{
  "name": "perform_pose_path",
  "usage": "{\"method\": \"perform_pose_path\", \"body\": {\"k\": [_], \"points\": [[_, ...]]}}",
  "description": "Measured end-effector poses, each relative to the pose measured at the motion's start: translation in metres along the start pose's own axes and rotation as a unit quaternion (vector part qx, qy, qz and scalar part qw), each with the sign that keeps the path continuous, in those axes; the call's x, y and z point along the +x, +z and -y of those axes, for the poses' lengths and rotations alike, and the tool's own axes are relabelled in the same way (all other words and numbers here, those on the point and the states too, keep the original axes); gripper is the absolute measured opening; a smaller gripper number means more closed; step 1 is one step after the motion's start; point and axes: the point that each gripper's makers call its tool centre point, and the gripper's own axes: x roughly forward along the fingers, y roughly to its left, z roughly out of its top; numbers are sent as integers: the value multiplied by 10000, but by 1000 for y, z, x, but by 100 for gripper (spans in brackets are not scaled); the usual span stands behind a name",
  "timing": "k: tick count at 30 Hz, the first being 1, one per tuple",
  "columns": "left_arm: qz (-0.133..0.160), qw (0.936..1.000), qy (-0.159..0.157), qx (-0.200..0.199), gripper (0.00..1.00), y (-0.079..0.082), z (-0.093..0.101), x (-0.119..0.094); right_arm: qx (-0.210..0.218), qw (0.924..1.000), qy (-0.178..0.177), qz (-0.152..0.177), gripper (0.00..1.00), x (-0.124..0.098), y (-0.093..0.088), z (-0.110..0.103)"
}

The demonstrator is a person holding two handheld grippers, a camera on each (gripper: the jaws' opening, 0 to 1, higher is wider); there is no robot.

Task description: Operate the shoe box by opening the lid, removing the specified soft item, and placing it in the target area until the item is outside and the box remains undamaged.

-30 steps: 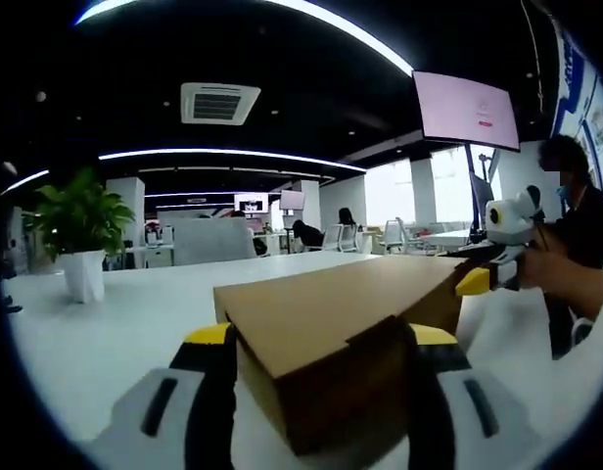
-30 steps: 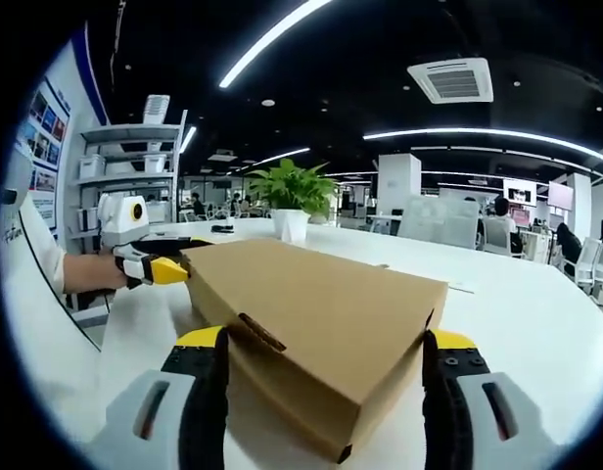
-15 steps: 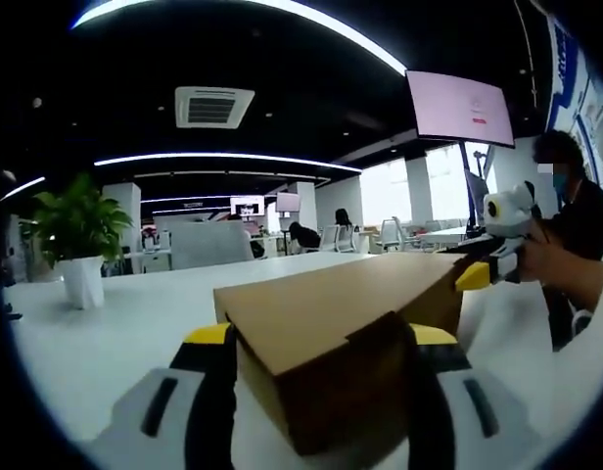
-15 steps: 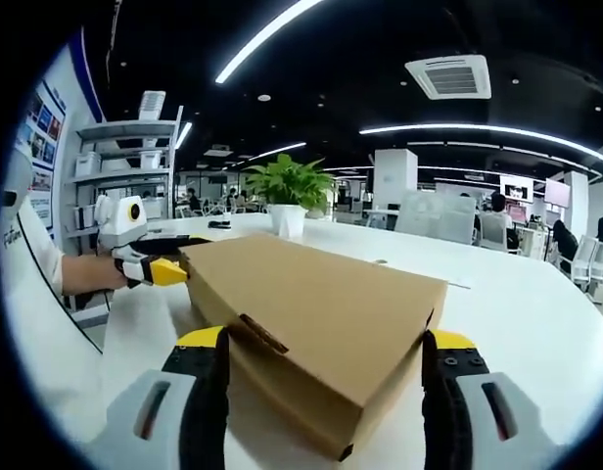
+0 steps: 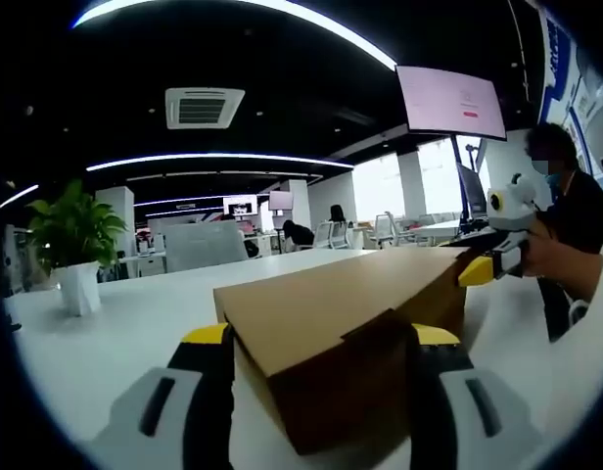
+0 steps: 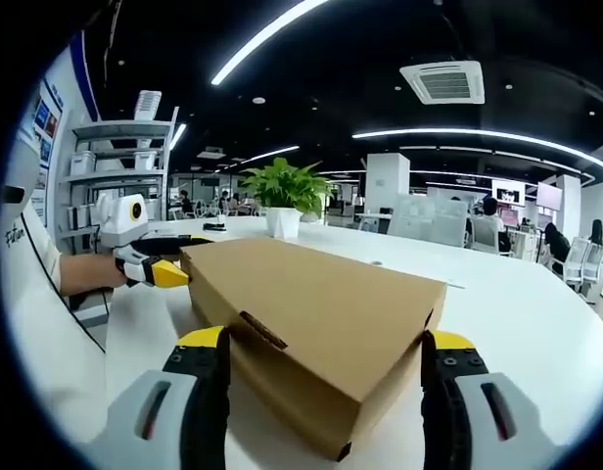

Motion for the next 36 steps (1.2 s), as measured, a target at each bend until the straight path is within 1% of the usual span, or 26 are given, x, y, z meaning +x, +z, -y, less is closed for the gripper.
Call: {"method": "perform_pose_path", "body": {"k": [4, 6, 9, 10, 12, 19, 21, 23, 25, 27, 28, 29, 30, 31, 32, 33, 34, 36], "points": [[59, 10000, -28, 29, 73, -1, 0, 1, 8, 10000, -49, -49, 82, -1, 0, -1], [67, 9999, 20, 101, 74, -3, 2, 2, -108, 9998, -20, -183, 82, -1, -3, -1], [52, 10000, 15, 66, 74, -1, 0, 2, -59, 9998, -85, -162, 83, 0, -3, -2], [39, 9999, -2, 95, 74, -2, 0, 2, -78, 9998, -121, -150, 83, 0, -3, -3], [-50, 9994, -61, 344, 74, -4, -1, 1, -45, 9998, -150, -116, 83, -1, -3, -2], [-25, 9997, 25, 236, 74, -5, 1, 0, -59, 9998, -63, -172, 83, -2, -3, -1], [-58, 9996, 5, 265, 72, -5, 0, -2, -61, 9999, -71, -131, 83, -2, -3, -1], [-126, 9998, -44, 176, 70, -7, -2, -4, -85, 9999, -68, -102, 82, -3, -3, -1], [-137, 9994, -64, 319, 69, -8, -2, -6, -218, 9996, -38, -154, 81, -5, -5, -1], [-204, 9978, -176, 598, 70, -9, 1, -7, -250, 9996, -2, -157, 79, -8, -5, -1], [-214, 9984, -218, 483, 72, -9, 1, -8, -246, 9996, 4, -163, 79, -10, -5, 0], [-209, 9988, -352, 273, 72, -8, 4, -9, -242, 9996, 14, -173, 78, -11, -5, 0], [-221, 9988, -445, 44, 71, -6, 5, -12, -173, 9997, 70, -176, 78, -12, -4, 1], [-200, 9992, -334, 16, 69, -2, -4, -15, -16, 9996, 193, -210, 78, -12, -4, -1], [-137, 9995, -295, 18, 68, 1, -7, -18, 14, 9997, 178, -188, 78, -12, -2, 0], [-45, 9997, -227, 7, 68, 7, -12, -20, -32, 9997, 168, -146, 78, -14, 2, 1], [-17, 9998, -173, -48, 68, 10, -15, -22, -74, 9997, 177, -140, 78, -15, 4, 0], [-5, 9998, -187, -85, 68, 13, -17, -24, -207, 9995, 155, -155, 79, -17, 9, -1]]}}
